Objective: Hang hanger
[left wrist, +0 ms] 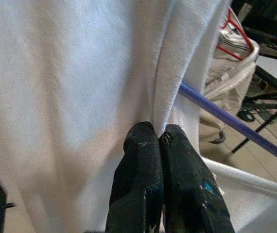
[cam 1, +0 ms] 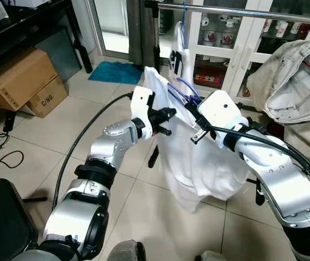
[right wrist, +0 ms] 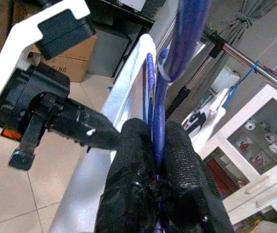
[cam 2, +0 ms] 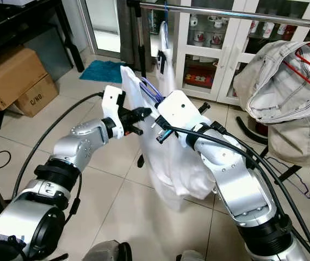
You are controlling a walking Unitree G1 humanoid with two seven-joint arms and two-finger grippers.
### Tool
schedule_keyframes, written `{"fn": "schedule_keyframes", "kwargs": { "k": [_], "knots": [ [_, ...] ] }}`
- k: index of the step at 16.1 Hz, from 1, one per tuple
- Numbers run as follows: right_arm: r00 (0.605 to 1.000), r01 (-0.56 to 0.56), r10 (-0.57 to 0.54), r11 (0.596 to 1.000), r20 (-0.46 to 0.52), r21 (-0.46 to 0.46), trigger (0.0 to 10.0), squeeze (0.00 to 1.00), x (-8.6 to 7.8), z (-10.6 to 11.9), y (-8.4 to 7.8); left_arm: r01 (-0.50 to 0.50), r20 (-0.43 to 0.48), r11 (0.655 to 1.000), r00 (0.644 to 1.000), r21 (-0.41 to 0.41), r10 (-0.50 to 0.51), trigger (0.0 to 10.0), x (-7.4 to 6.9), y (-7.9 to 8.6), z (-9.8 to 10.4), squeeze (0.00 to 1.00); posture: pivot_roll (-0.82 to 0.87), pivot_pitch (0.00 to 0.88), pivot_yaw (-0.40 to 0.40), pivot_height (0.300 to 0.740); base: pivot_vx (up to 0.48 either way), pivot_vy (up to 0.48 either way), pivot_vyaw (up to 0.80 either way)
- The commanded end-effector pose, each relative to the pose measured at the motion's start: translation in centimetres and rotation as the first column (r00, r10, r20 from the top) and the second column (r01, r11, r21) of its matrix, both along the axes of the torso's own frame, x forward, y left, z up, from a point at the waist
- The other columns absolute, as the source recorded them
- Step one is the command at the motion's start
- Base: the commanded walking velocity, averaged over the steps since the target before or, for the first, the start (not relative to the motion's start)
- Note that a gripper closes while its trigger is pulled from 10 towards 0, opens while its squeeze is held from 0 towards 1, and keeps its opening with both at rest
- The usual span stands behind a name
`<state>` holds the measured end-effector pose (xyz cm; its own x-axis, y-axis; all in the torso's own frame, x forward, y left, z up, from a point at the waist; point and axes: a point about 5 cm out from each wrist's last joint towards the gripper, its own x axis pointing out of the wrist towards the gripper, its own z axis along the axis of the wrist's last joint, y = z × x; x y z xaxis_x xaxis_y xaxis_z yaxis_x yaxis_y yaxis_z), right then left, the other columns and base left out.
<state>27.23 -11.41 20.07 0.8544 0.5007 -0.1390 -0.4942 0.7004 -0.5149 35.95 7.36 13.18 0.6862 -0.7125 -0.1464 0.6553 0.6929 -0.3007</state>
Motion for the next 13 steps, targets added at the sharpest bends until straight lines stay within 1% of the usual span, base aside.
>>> {"fn": "schedule_keyframes", "kwargs": {
  "k": [1,3,5,6,7,8,9,10,11,13],
  "knots": [
    [0.999,-0.006,0.006,1.000,0.040,0.001,0.0,0.00,0.2,0.7,0.0,-0.022,0.036,1.000,0.999,-0.009,0.022,0.0,0.6,0.5,1.1,0.00,-0.11,0.000,0.072,0.740,0.000,0.000,0.00],
    [0.999,-0.003,0.004,1.000,0.037,-0.004,0.0,0.00,0.3,0.7,0.0,-0.018,0.055,1.000,0.998,-0.015,0.019,0.0,0.7,0.6,1.6,0.00,-0.11,0.000,0.072,0.740,0.000,0.000,0.00],
    [1.000,0.013,-0.013,1.000,0.017,-0.023,0.0,0.00,0.3,0.3,-0.2,0.078,0.124,0.997,0.989,-0.019,-0.075,0.0,0.2,0.2,2.9,0.00,-0.11,0.000,0.072,0.740,0.000,0.000,0.00],
    [1.000,0.021,-0.021,0.999,-0.003,-0.036,0.0,0.00,0.4,-0.1,-0.4,0.155,0.161,0.988,0.975,-0.011,-0.151,0.0,-0.4,-0.1,3.6,0.00,-0.11,0.000,0.076,0.740,0.000,0.000,0.00],
    [1.000,0.024,-0.025,0.999,-0.016,-0.043,0.0,0.00,0.4,-0.3,-0.5,0.208,0.178,0.978,0.963,-0.006,-0.203,0.0,-0.9,-0.4,4.0,0.00,-0.11,0.000,0.076,0.740,0.000,0.000,0.00],
    [0.998,0.032,-0.035,0.998,-0.050,-0.054,0.0,0.00,0.6,-1.0,-0.8,0.303,0.211,0.953,0.930,0.017,-0.299,0.0,-1.9,-0.8,5.1,0.00,-0.11,0.000,0.076,0.740,0.000,0.000,0.00],
    [0.995,0.049,-0.054,0.997,-0.084,-0.062,0.0,0.00,0.9,-1.6,-1.3,0.364,0.224,0.930,0.903,0.056,-0.367,0.0,-2.8,-1.0,5.9,0.00,-0.11,0.000,0.073,0.740,0.000,0.000,0.00],
    [0.991,0.061,-0.070,0.995,-0.113,-0.083,0.0,0.00,1.1,-2.2,-1.8,0.381,0.226,0.919,0.890,0.105,-0.395,0.0,-3.1,-0.7,6.2,0.00,-0.11,0.000,0.070,0.740,0.000,0.000,0.00],
    [0.988,0.064,-0.078,0.992,-0.136,-0.109,0.0,0.00,1.3,-2.7,-2.3,0.372,0.233,0.918,0.888,0.140,-0.396,0.0,-3.2,-0.3,6.5,0.00,-0.11,0.000,0.070,0.740,0.000,0.000,0.00],
    [0.970,0.064,-0.096,0.987,-0.223,-0.147,0.0,0.00,1.3,-4.0,-3.9,0.301,0.249,0.933,0.905,0.199,-0.345,0.0,-3.0,1.5,7.9,0.00,-0.11,0.000,0.065,0.740,0.000,0.000,0.00]
  ]
}}
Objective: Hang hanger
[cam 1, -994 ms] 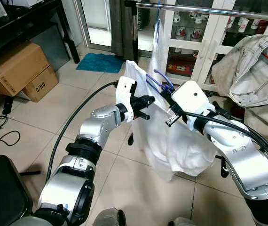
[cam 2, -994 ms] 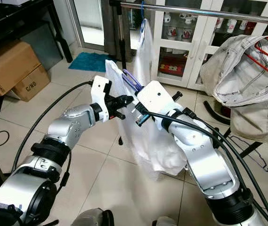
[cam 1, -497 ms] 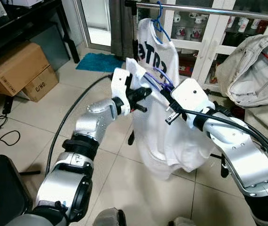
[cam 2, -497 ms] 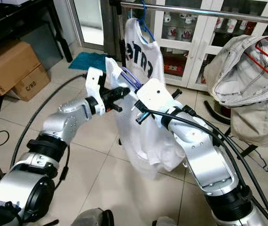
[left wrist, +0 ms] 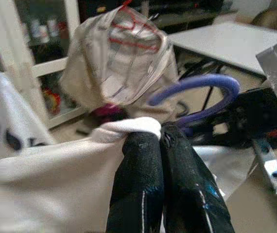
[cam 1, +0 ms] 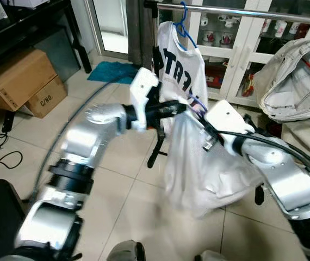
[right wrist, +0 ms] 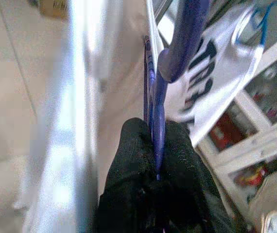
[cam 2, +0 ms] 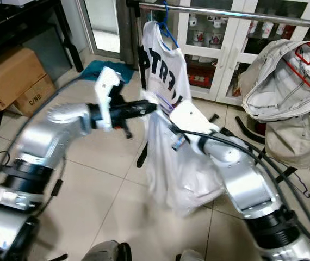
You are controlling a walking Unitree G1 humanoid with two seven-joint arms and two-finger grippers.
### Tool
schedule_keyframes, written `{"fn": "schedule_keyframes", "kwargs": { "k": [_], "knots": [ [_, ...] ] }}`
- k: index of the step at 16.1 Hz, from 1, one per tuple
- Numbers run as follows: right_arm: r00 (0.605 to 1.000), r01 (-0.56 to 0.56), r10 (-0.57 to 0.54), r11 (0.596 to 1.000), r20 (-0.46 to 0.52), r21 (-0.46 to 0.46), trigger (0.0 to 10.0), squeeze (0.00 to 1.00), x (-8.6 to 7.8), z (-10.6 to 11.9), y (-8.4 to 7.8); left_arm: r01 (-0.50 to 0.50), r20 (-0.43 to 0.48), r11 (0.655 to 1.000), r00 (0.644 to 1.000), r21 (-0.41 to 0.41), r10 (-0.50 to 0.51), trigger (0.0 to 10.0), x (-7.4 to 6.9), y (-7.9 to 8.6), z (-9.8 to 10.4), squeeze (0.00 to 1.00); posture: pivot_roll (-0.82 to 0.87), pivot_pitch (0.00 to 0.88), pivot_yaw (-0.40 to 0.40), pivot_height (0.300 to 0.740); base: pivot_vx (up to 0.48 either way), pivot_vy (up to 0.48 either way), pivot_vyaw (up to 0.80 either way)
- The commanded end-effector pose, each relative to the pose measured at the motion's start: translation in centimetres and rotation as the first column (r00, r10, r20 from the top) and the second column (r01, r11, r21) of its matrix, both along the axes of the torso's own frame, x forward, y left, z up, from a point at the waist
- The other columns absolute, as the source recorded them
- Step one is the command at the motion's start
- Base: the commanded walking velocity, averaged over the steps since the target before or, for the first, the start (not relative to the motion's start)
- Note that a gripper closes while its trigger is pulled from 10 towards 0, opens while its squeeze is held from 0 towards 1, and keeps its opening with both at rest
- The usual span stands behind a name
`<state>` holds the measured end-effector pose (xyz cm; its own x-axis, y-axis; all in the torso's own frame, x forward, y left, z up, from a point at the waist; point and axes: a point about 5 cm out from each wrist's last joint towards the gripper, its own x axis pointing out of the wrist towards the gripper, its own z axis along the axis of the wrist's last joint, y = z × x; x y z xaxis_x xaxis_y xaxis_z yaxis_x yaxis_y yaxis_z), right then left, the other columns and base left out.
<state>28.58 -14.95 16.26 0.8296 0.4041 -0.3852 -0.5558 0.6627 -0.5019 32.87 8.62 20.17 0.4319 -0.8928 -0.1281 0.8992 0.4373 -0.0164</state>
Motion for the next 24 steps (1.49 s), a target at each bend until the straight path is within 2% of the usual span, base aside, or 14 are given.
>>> {"fn": "schedule_keyframes", "kwargs": {
  "k": [1,2,4,5,7,8,9,11,13,15,18,21,22,24],
  "knots": [
    [0.999,0.017,-0.018,1.000,-0.051,-0.018,0.0,0.00,0.0,-0.6,-1.1,-0.028,0.050,0.999,0.998,0.016,0.027,0.0,-0.1,0.9,1.7,0.00,-0.11,0.000,0.065,0.740,0.000,0.000,0.00],
    [0.998,0.017,-0.018,1.000,-0.064,-0.021,0.0,0.00,0.0,-0.8,-1.4,-0.033,0.057,0.999,0.998,0.027,0.031,0.0,-0.1,1.2,2.2,0.00,-0.11,0.000,0.065,0.740,0.000,0.000,0.00],
    [0.996,0.056,-0.044,0.982,-0.073,0.180,0.0,0.00,0.6,1.0,-1.6,-0.143,0.121,0.972,0.985,0.188,0.122,0.0,0.7,3.0,1.5,0.00,-0.10,0.000,0.056,0.740,0.000,0.000,0.00],
    [0.998,0.039,-0.032,0.990,-0.055,0.137,0.0,0.00,0.6,1.5,-2.6,-0.265,0.164,0.941,0.959,0.212,0.233,0.0,1.7,4.2,1.4,0.00,-0.10,0.000,0.060,0.740,0.000,0.000,0.00],
    [0.999,0.014,-0.008,0.993,-0.052,0.119,0.0,0.00,0.4,2.1,-3.7,-0.378,0.221,0.903,0.917,0.204,0.333,0.0,2.5,5.3,2.0,0.00,-0.10,0.000,0.060,0.740,0.000,0.000,0.00],
    [0.998,-0.021,0.034,0.977,-0.059,0.214,0.0,0.00,-0.1,3.4,-4.4,-0.476,0.318,0.861,0.856,0.179,0.407,0.0,3.2,6.3,3.0,0.00,-0.10,0.000,0.065,0.740,0.000,0.000,0.00],
    [0.995,-0.049,0.067,0.973,-0.069,0.226,0.0,0.00,-0.5,4.0,-4.8,-0.517,0.351,0.843,0.825,0.151,0.443,0.0,3.5,6.8,3.8,0.00,-0.10,0.000,0.068,0.740,0.000,0.000,0.00],
    [0.981,-0.142,0.154,0.985,-0.117,0.103,0.0,0.00,-1.9,4.3,-5.7,-0.560,0.388,0.820,0.786,0.118,0.481,0.0,3.9,7.4,4.5,0.00,-0.11,0.000,0.074,0.740,0.000,0.000,0.00],
    [0.999,-0.036,0.043,0.963,-0.020,0.268,0.0,0.00,-0.5,6.1,-5.7,-0.482,0.373,0.857,0.840,0.182,0.394,0.0,3.7,6.1,3.1,0.00,-0.11,0.000,0.076,0.740,0.000,0.000,0.00],
    [0.976,-0.179,0.179,0.984,-0.124,0.010,0.0,0.00,-1.9,3.8,-4.6,-0.464,0.354,0.874,0.848,0.141,0.393,0.0,3.8,4.1,2.3,0.00,-0.11,0.000,0.080,0.740,0.000,0.000,0.00],
    [0.983,-0.163,0.174,0.975,-0.061,0.152,0.0,0.00,-1.4,4.0,-2.0,-0.389,0.365,0.912,0.874,0.130,0.321,0.0,3.7,1.7,2.2,0.00,-0.11,0.000,0.083,0.740,0.000,0.000,0.00],
    [0.976,-0.215,0.217,0.974,-0.033,0.070,0.0,0.00,-1.2,4.3,-0.5,-0.348,0.391,0.926,0.880,0.148,0.268,0.0,3.9,0.4,2.1,0.00,-0.11,0.000,0.094,0.740,0.000,0.000,0.00],
    [0.963,-0.267,0.266,0.963,-0.044,-0.030,0.0,0.00,-1.3,4.0,0.0,-0.317,0.393,0.934,0.890,0.163,0.233,0.0,3.7,-0.2,1.9,0.00,-0.11,0.000,0.095,0.740,0.000,0.000,0.00],
    [0.951,-0.306,0.303,0.950,-0.063,-0.057,0.0,0.00,-1.2,3.5,1.2,-0.253,0.384,0.951,0.908,0.179,0.169,0.0,3.3,-1.4,1.5,0.00,-0.11,0.000,0.095,0.740,0.000,0.000,0.00]
  ]
}}
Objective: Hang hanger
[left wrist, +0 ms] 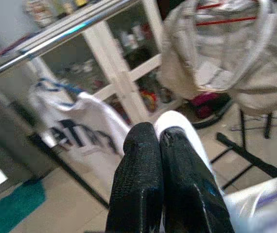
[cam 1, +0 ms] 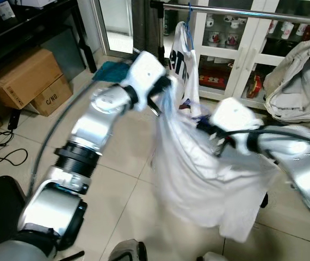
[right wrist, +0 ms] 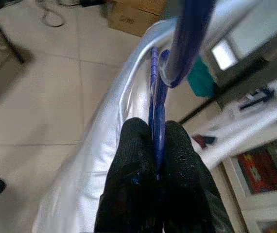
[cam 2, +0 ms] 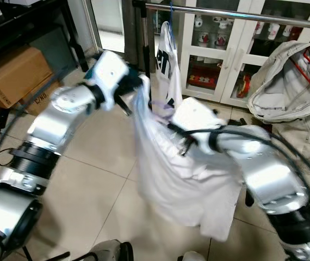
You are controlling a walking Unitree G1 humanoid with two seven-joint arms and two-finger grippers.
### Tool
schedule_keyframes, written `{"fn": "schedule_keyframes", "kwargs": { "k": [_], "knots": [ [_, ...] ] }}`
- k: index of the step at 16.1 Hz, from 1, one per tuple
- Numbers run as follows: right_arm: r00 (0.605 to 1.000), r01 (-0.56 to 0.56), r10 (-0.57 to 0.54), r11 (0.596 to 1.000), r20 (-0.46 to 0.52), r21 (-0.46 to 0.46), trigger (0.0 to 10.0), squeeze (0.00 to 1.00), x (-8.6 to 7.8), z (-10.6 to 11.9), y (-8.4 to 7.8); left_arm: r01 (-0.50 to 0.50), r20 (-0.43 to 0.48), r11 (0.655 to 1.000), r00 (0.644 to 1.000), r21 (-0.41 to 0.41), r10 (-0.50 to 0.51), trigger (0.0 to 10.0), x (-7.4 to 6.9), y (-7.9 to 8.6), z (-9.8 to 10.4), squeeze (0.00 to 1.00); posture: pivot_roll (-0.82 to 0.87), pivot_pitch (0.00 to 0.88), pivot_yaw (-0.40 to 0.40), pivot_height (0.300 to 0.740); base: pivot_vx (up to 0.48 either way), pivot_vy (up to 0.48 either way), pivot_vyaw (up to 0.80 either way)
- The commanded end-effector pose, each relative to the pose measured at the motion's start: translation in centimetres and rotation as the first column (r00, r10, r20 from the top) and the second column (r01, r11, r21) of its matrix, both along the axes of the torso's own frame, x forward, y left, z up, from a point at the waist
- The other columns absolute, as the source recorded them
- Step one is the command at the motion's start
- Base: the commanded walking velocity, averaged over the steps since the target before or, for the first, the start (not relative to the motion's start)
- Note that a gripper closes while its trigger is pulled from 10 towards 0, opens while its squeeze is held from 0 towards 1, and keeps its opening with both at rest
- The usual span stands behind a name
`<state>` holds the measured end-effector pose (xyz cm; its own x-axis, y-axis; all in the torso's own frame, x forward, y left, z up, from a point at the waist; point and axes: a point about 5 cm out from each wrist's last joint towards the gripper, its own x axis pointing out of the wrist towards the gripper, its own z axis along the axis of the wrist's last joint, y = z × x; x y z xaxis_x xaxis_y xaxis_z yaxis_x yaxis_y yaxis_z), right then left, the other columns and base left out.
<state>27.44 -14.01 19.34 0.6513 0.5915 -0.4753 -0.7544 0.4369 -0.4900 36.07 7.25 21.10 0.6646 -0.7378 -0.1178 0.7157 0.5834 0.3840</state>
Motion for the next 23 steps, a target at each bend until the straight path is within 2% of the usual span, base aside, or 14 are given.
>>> {"fn": "schedule_keyframes", "kwargs": {
  "k": [1,2,5,7,8,9,10,12,15,16,18,19,22,23],
  "knots": [
    [0.999,-0.031,0.031,0.999,0.018,-0.031,0.0,0.00,-0.1,0.2,0.4,0.017,0.028,1.000,0.999,0.013,-0.017,0.0,0.0,-0.2,0.6,0.00,-0.11,0.000,0.095,0.740,0.000,0.000,0.00],
    [0.999,-0.049,0.051,0.991,0.016,-0.121,0.0,0.00,0.2,-0.4,0.9,0.048,0.044,0.999,0.998,0.014,-0.049,0.0,-0.2,-0.8,0.7,0.00,-0.12,0.000,0.100,0.740,0.000,0.000,0.00],
    [0.999,-0.005,0.010,0.994,0.047,-0.107,0.0,0.00,1.1,0.2,1.4,0.046,0.056,0.998,0.997,0.037,-0.048,0.0,-0.1,-0.6,0.6,0.00,-0.11,0.000,0.098,0.740,0.000,0.000,0.00],
    [0.996,0.079,-0.086,0.965,-0.020,-0.251,0.0,0.00,1.2,-0.8,-2.1,-0.018,0.062,0.994,0.998,0.105,0.011,0.0,0.4,1.9,0.3,0.00,-0.11,0.000,0.093,0.740,0.000,0.000,0.00],
    [0.992,0.103,-0.119,0.954,-0.040,-0.283,0.0,0.00,1.2,-1.1,-3.1,-0.029,0.063,0.993,0.998,0.117,0.022,0.0,0.5,2.5,0.3,0.00,-0.11,0.000,0.092,0.740,0.000,0.000,0.00],
    [0.974,0.151,-0.205,0.903,-0.095,-0.403,0.0,0.00,0.8,-2.2,-6.4,-0.047,0.067,0.987,0.997,0.153,0.037,0.0,0.6,4.1,0.5,0.00,-0.11,0.000,0.091,0.740,0.000,0.000,0.00],
    [0.964,0.146,-0.227,0.884,-0.136,-0.444,0.0,0.00,0.5,-2.8,-7.4,-0.044,0.070,0.987,0.997,0.153,0.034,0.0,0.5,4.2,0.7,0.00,-0.12,0.000,0.091,0.740,0.000,0.000,0.00],
    [0.962,0.101,-0.207,0.875,-0.177,-0.474,0.0,0.00,0.5,-3.7,-7.0,-0.006,0.065,0.991,0.998,0.133,-0.003,0.0,0.3,3.0,0.7,0.00,-0.12,0.000,0.092,0.740,0.000,0.000,0.00],
    [0.980,0.034,-0.108,0.917,-0.168,-0.397,0.0,0.00,1.6,-3.6,-3.1,0.125,0.019,0.989,0.992,0.073,-0.126,0.0,-0.9,-1.8,-0.6,0.00,-0.11,0.000,0.091,0.740,0.000,0.000,0.00],
    [0.984,0.018,-0.084,0.924,-0.156,-0.382,0.0,0.00,1.7,-3.3,-2.3,0.141,0.006,0.987,0.990,0.073,-0.142,0.0,-1.1,-2.6,-1.0,0.00,-0.11,0.000,0.091,0.740,0.000,0.000,0.00],
    [0.988,0.016,-0.071,0.932,-0.138,-0.363,0.0,0.00,2.0,-2.5,-2.1,0.120,-0.004,0.980,0.993,0.157,-0.121,0.0,-0.9,-2.1,-2.2,0.00,-0.12,0.000,0.093,0.740,0.000,0.000,0.00],
    [0.991,0.029,-0.071,0.943,-0.117,-0.331,0.0,0.00,2.1,-1.4,-2.3,0.091,-0.021,0.965,0.996,0.247,-0.088,0.0,-0.6,-0.8,-3.5,0.00,-0.12,0.000,0.094,0.740,0.000,0.000,0.00],
    [0.989,0.054,-0.092,0.952,-0.115,-0.300,0.0,0.00,2.1,-0.3,-3.0,0.086,-0.059,0.940,0.996,0.331,-0.070,0.0,-0.7,0.9,-5.2,0.00,-0.12,0.000,0.095,0.740,0.000,0.000,0.00],
    [0.985,0.077,-0.114,0.963,-0.133,-0.257,0.0,0.00,2.0,0.0,-3.8,0.071,-0.080,0.933,0.996,0.353,-0.046,0.0,-0.8,1.9,-6.1,0.00,-0.12,0.000,0.094,0.740,0.000,0.000,0.00]
  ]
}}
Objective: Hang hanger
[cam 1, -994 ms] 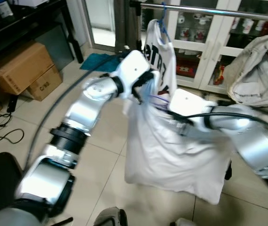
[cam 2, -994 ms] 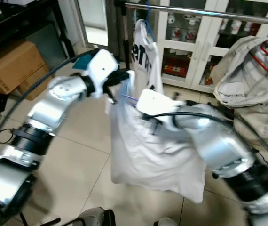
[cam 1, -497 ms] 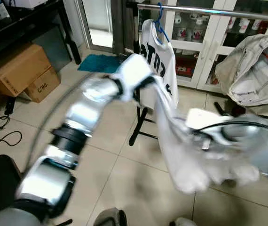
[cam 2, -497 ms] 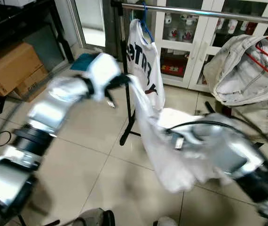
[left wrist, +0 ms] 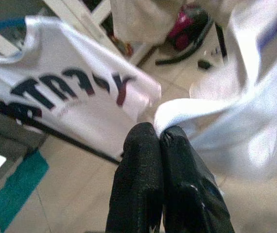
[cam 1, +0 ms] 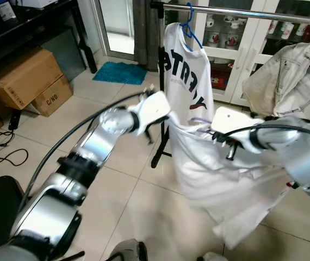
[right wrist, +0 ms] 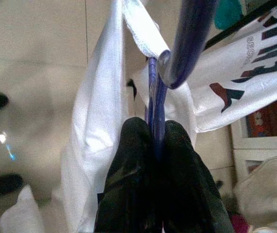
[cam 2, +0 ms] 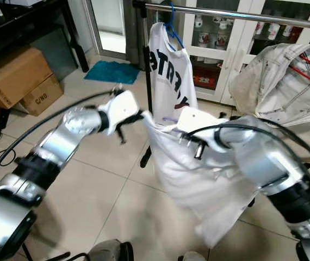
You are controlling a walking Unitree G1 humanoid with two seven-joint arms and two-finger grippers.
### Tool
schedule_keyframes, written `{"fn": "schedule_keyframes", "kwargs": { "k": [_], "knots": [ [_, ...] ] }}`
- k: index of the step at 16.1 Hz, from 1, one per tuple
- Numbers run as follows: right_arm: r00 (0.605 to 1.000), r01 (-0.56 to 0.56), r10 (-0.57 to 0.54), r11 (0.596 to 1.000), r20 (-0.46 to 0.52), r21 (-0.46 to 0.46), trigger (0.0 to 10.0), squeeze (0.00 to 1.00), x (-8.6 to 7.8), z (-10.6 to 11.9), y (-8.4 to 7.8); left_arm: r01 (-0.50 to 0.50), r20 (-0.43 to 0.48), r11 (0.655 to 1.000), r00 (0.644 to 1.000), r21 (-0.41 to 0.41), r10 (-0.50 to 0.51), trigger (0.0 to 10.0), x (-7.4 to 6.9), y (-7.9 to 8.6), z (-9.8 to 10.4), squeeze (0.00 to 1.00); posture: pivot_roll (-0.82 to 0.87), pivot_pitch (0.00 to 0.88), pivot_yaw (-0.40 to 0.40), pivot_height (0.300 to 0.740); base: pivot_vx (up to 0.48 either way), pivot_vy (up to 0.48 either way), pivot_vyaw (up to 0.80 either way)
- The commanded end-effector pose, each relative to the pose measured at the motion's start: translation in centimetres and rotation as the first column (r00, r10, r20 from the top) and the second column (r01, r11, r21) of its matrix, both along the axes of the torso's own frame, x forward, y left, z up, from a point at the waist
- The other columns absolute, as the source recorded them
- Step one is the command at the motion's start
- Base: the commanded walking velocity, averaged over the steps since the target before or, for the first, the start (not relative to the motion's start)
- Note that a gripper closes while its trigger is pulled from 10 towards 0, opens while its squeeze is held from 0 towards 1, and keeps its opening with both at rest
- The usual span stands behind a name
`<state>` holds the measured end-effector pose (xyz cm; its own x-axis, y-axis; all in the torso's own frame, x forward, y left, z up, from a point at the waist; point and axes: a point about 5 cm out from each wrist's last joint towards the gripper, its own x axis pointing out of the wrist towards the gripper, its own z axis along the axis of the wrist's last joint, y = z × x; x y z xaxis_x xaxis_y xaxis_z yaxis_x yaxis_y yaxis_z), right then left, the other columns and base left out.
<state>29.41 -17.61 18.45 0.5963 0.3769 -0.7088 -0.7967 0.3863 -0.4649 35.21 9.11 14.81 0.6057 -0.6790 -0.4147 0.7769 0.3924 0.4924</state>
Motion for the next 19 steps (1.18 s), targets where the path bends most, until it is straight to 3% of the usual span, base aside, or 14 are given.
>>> {"fn": "schedule_keyframes", "kwargs": {
  "k": [1,4,5,7,9,11,13,15,17,19],
  "knots": [
    [1.000,0.008,-0.009,0.999,0.023,0.031,0.0,0.00,-0.1,1.2,-0.5,-0.010,0.003,1.000,1.000,0.021,0.010,0.0,0.1,0.6,-0.1,0.00,-0.12,0.000,0.093,0.740,0.000,0.000,0.00],
    [0.997,-0.071,0.067,0.987,0.033,0.147,0.0,0.00,-1.1,3.0,-1.2,-0.172,0.015,0.983,0.985,-0.061,0.173,0.0,1.1,3.1,-0.3,0.00,-0.12,0.000,0.091,0.740,0.000,0.000,0.00],
    [0.994,-0.108,0.105,0.982,0.025,0.158,0.0,0.00,-1.7,3.5,-1.5,-0.252,0.027,0.956,0.966,-0.152,0.259,0.0,1.8,4.0,0.6,0.00,-0.12,0.000,0.091,0.740,0.000,0.000,0.00],
    [0.988,-0.142,0.149,0.978,-0.035,0.151,0.0,0.00,-3.0,3.3,-2.6,-0.316,0.067,0.913,0.937,-0.260,0.343,0.0,2.8,5.7,2.6,0.00,-0.12,0.000,0.095,0.740,0.000,0.000,0.00],
    [0.993,-0.113,0.117,0.987,-0.031,0.112,0.0,0.00,-3.1,3.0,-3.7,-0.335,0.041,0.863,0.925,-0.378,0.377,0.0,3.3,6.7,4.2,0.00,-0.12,0.000,0.095,0.740,0.000,0.000,0.00],
    [0.996,-0.092,0.093,0.993,-0.001,0.079,0.0,0.00,-2.9,2.5,-4.1,-0.316,0.001,0.838,0.935,-0.444,0.354,0.0,3.4,6.7,5.0,0.00,-0.12,0.000,0.094,0.740,0.000,0.000,0.00],
    [0.996,-0.061,0.048,0.981,0.072,0.184,0.0,0.00,-2.3,2.7,-3.7,-0.281,-0.031,0.863,0.955,-0.419,0.296,0.0,3.2,6.1,4.4,0.00,-0.12,0.000,0.095,0.740,0.000,0.000,0.00],
    [0.996,-0.016,-0.009,0.965,0.093,0.261,0.0,0.00,-2.0,3.1,-4.2,-0.291,-0.039,0.877,0.953,-0.381,0.300,0.0,3.1,6.1,3.4,0.00,-0.12,0.000,0.098,0.740,0.000,0.000,0.00],
    [0.991,0.067,-0.098,0.956,0.096,0.286,0.0,0.00,-2.1,3.1,-6.1,-0.221,-0.066,0.879,0.975,-0.423,0.213,0.0,2.5,5.6,3.5,0.00,-0.13,0.000,0.101,0.740,0.000,0.000,0.00],
    [0.986,0.101,-0.141,0.928,0.088,0.358,0.0,0.00,-2.2,3.1,-6.8,-0.188,-0.077,0.884,0.982,-0.429,0.172,0.0,2.2,5.4,3.4,0.00,-0.13,0.000,0.102,0.740,0.000,0.000,0.00]
  ]
}}
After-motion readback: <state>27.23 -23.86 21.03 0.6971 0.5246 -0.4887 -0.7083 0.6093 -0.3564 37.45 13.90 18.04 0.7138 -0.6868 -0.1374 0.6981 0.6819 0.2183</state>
